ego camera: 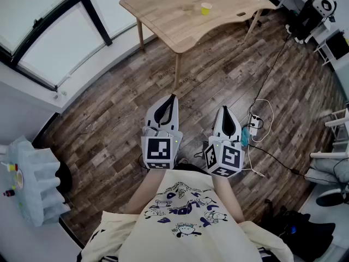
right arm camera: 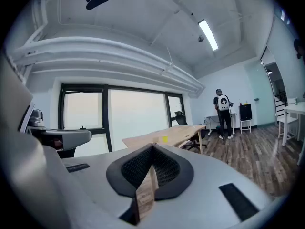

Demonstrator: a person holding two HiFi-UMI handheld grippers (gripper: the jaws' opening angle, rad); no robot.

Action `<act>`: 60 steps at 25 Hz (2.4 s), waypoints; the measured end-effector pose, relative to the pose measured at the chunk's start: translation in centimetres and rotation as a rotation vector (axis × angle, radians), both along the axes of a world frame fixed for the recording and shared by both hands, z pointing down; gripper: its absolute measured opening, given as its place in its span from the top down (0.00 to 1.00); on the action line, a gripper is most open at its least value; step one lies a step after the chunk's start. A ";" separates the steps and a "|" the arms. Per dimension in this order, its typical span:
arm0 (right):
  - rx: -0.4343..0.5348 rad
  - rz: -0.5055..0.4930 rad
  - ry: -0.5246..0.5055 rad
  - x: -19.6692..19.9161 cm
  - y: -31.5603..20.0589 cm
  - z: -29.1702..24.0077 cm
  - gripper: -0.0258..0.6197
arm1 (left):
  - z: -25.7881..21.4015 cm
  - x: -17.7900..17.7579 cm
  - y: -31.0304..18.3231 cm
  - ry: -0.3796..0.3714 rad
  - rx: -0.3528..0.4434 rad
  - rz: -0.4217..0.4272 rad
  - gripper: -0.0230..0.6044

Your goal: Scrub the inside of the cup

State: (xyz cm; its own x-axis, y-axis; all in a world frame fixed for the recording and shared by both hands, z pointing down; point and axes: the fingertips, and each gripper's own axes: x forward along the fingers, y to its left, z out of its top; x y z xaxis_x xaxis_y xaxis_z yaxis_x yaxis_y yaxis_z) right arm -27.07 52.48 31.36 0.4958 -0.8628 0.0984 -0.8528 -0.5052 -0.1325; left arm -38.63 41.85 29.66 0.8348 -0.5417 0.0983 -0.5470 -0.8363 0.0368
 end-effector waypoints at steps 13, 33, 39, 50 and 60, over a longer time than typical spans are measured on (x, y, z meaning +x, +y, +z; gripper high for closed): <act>0.010 -0.005 -0.011 1.4 0.7 0.4 0.96 | 0.6 1.9 0.9 -0.025 0.004 0.013 0.94; -0.019 -0.056 -0.067 3.6 0.9 2.6 0.94 | 2.1 5.1 1.8 -0.048 -0.020 0.002 0.93; -0.026 -0.030 -0.071 5.9 -1.2 3.2 0.94 | 2.9 7.4 -0.7 -0.051 -0.028 0.022 0.94; -0.034 0.000 -0.041 12.0 -8.7 1.9 0.94 | 2.1 14.4 -8.7 -0.046 -0.039 0.074 0.94; -0.034 -0.003 -0.019 16.0 -15.8 1.5 0.94 | 1.8 18.9 -15.7 -0.045 -0.026 0.078 0.94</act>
